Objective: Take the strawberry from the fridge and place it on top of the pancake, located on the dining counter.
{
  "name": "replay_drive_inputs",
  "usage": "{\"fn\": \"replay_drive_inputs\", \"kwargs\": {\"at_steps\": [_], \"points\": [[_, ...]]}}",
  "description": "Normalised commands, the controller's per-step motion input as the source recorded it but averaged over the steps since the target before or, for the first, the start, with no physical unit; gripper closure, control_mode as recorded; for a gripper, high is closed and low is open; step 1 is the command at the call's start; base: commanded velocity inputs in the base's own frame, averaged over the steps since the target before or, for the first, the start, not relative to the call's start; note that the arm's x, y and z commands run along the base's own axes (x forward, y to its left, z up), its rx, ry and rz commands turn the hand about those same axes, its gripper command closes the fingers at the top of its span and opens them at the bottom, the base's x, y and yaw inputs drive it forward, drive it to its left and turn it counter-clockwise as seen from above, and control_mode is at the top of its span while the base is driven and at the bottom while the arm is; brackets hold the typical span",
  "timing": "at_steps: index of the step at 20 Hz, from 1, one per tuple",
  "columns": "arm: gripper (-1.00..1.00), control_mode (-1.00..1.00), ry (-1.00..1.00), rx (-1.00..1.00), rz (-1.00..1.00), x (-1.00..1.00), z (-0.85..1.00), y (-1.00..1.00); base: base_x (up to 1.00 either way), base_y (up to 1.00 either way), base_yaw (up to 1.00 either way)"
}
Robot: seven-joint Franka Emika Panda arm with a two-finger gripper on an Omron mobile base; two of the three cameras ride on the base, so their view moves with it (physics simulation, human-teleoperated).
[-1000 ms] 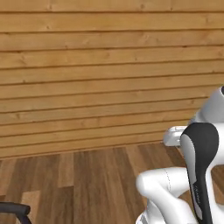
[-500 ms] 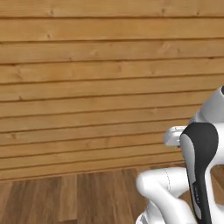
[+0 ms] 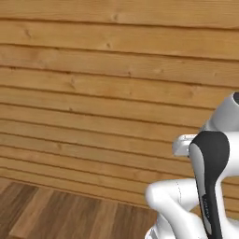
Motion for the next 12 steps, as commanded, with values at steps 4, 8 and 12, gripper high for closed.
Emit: {"fn": "replay_drive_inputs", "kwargs": {"at_steps": [4, 8, 12], "points": [[1.00, 1.00, 0.00, 0.00, 0.00, 0.00, 0.00, 0.00, 0.97, 0.00, 0.77], [1.00, 1.00, 0.00, 0.00, 0.00, 0.00, 0.00, 0.00, 0.66, -0.03, 0.93], [1.00, 1.00, 0.00, 0.00, 0.00, 0.00, 0.00, 0.00, 0.53, -0.03, 0.97]]}}
